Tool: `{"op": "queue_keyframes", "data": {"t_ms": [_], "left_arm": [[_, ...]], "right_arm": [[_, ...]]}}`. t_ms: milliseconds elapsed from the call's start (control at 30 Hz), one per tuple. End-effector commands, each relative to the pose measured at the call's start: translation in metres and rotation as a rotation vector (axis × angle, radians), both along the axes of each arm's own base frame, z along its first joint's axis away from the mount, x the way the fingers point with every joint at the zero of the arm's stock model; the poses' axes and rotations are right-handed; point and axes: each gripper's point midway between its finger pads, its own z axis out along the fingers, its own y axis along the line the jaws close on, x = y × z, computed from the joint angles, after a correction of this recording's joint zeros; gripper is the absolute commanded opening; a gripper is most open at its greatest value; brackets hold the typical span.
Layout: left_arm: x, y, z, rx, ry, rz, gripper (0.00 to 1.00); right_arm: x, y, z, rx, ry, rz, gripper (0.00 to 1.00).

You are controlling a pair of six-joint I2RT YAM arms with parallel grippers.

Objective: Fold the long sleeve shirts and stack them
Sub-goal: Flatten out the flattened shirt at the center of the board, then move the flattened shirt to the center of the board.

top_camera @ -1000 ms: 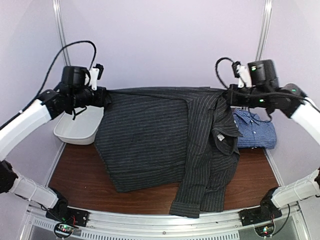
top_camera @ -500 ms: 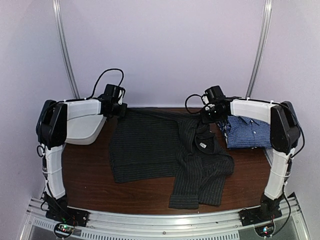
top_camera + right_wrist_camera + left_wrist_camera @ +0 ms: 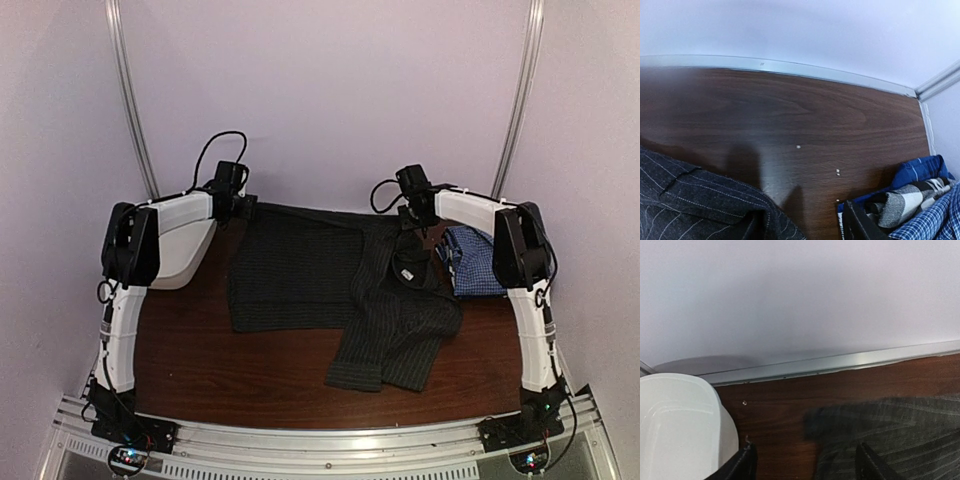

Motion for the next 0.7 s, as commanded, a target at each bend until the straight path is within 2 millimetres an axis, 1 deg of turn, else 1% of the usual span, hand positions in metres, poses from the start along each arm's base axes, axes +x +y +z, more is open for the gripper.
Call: {"op": "queue_keyframes", "data": {"t_ms": [0, 67, 133, 167, 200, 233, 333, 367, 400, 467, 500, 567, 667], "left_arm": [[0.001, 0.018, 0.025, 0.011, -0.036, 0.067, 0.82], [-0.007, 0.017, 0.037, -0.018, -0.043, 0.059, 0.88], [-0.018, 0.013, 0.043, -0.063, -0.038, 0.035, 0.92], [-0.025, 0.01, 0.046, -0.094, -0.035, 0.017, 0.93], [-0.034, 0.006, 0.045, -0.127, -0.027, -0.006, 0.93], [-0.042, 0.001, 0.049, -0.167, -0.027, -0.037, 0.94], [-0.074, -0.019, 0.043, -0.288, -0.01, -0.133, 0.95], [-0.086, -0.026, 0.037, -0.318, 0.005, -0.166, 0.95], [-0.096, -0.037, 0.039, -0.356, -0.005, -0.215, 0.95], [-0.12, -0.058, 0.032, -0.413, 0.002, -0.304, 0.95], [-0.133, -0.073, 0.026, -0.434, 0.022, -0.352, 0.95], [-0.155, -0.095, 0.009, -0.455, 0.066, -0.42, 0.95], [-0.182, -0.12, -0.019, -0.441, 0.132, -0.48, 0.94]], "right_arm": [[-0.006, -0.044, 0.054, -0.14, -0.072, -0.141, 0.59], [-0.015, -0.045, 0.067, -0.122, -0.091, -0.14, 0.66], [-0.026, -0.043, 0.075, -0.095, -0.106, -0.121, 0.77], [-0.032, -0.043, 0.074, -0.083, -0.108, -0.11, 0.81], [-0.038, -0.042, 0.075, -0.077, -0.108, -0.1, 0.83], [-0.043, -0.043, 0.073, -0.074, -0.103, -0.095, 0.85], [-0.054, -0.048, 0.066, -0.094, -0.075, -0.1, 0.86], [-0.059, -0.049, 0.063, -0.097, -0.061, -0.099, 0.86], [-0.064, -0.046, 0.059, -0.086, -0.05, -0.085, 0.86], [-0.075, -0.03, 0.054, -0.026, -0.038, -0.015, 0.85], [-0.083, -0.02, 0.049, 0.01, -0.03, 0.026, 0.84], [-0.102, -0.001, 0.04, 0.08, -0.007, 0.095, 0.83], [-0.131, 0.027, 0.024, 0.173, 0.039, 0.184, 0.82]]}}
